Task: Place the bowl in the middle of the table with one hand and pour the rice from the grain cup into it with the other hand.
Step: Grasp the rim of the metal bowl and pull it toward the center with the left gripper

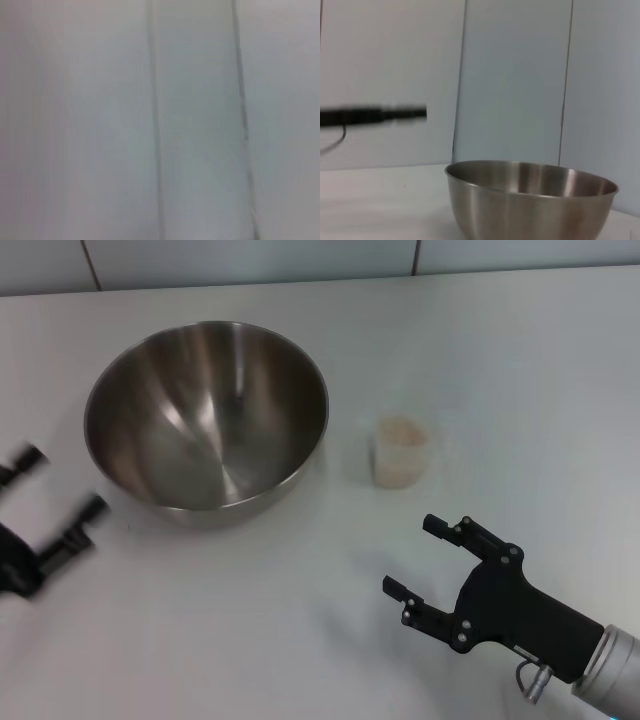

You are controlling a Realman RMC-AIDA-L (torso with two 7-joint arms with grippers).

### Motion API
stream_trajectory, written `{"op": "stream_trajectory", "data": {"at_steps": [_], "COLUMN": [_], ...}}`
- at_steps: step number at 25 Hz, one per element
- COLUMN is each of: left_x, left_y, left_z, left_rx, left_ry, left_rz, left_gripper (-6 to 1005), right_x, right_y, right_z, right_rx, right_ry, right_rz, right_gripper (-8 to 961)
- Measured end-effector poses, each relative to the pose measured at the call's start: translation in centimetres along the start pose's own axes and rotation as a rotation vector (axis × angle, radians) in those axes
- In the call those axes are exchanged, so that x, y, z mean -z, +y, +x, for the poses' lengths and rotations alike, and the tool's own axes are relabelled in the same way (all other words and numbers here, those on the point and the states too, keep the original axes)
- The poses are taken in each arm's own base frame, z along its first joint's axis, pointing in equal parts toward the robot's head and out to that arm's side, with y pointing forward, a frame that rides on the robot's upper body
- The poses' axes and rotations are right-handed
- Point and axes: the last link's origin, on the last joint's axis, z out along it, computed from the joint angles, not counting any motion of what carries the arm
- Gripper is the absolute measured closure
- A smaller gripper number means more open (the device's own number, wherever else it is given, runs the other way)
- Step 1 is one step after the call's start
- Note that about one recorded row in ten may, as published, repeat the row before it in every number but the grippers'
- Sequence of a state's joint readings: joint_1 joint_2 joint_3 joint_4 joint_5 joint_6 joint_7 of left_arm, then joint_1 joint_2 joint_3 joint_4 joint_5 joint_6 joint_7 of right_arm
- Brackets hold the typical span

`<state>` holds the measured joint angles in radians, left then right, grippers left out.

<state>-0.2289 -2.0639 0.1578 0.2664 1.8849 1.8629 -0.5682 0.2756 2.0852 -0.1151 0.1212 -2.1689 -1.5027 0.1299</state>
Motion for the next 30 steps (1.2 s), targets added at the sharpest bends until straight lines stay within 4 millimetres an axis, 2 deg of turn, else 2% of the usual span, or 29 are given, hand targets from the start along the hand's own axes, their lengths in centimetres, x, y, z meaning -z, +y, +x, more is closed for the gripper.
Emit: {"op": "stream_trajectory", "data": {"at_steps": [1,2,4,5,6,9,10,11,14,15,16,21,25,26,27,28,30], "left_x": [-0.2,-0.2,-1.0,-2.2,-2.2,-4.2,-5.8,-5.8,-8.6,-10.7,-10.7,-15.5,-15.5,-18.1,-18.1,-19.9,-19.9], "left_y": [-1.2,-1.2,-4.5,-7.2,-7.2,-10.5,-12.1,-12.1,-13.5,-13.7,-13.7,-11.5,-11.5,-10.1,-10.1,-9.3,-9.3], "left_z": [0.9,0.9,2.9,4.7,4.7,6.8,7.9,7.9,9.3,10.2,10.2,10.6,10.6,9.7,9.7,8.7,8.7], "left_rx": [-0.017,-0.017,-0.037,-0.037,-0.037,-0.037,-0.047,-0.047,-0.051,-0.078,-0.078,-0.218,-0.218,-0.275,-0.275,-0.31,-0.31], "left_ry": [0.017,0.017,0.033,0.012,0.012,-0.065,-0.133,-0.133,-0.275,-0.385,-0.385,-0.633,-0.633,-0.773,-0.773,-0.863,-0.863], "left_rz": [0.014,0.014,0.054,0.078,0.078,0.101,0.113,0.113,0.088,0.068,0.068,0.009,0.009,-0.033,-0.033,-0.065,-0.065], "left_gripper": [167,167,166,166,166,166,166,166,167,167,167,166,166,166,166,166,166], "right_x": [0.0,0.0,-0.1,-0.1,-0.1,-0.1,-0.2,-0.2,-0.2,-0.3,-0.3,-0.4,-0.4,-0.4,-0.4,-0.4,-0.5], "right_y": [0.0,0.0,-0.1,-0.1,-0.1,-0.1,-0.2,-0.2,-0.2,-0.3,-0.3,-0.2,-0.1,-0.1,-0.1,-0.1,-0.2], "right_z": [0.0,0.0,0.1,0.2,0.2,0.2,0.2,0.2,0.2,0.2,0.2,0.1,0.1,0.1,0.1,0.1,0.1], "right_rx": [0.0,0.001,0.002,0.003,0.003,0.003,0.003,0.003,0.004,0.005,0.005,0.0,-0.002,-0.002,-0.002,-0.002,-0.001], "right_ry": [0.0,0.002,0.007,0.013,0.013,0.019,0.018,0.018,0.017,0.016,0.016,0.012,0.01,0.01,0.01,0.009,0.009], "right_rz": [0.0,0.0,-0.001,0.0,0.0,0.0,0.001,0.001,0.002,0.001,0.001,0.0,0.001,0.001,0.001,0.001,0.002], "right_gripper": [170,170,170,170,170,170,170,170,170,170,170,170,170,170,170,170,170]}}
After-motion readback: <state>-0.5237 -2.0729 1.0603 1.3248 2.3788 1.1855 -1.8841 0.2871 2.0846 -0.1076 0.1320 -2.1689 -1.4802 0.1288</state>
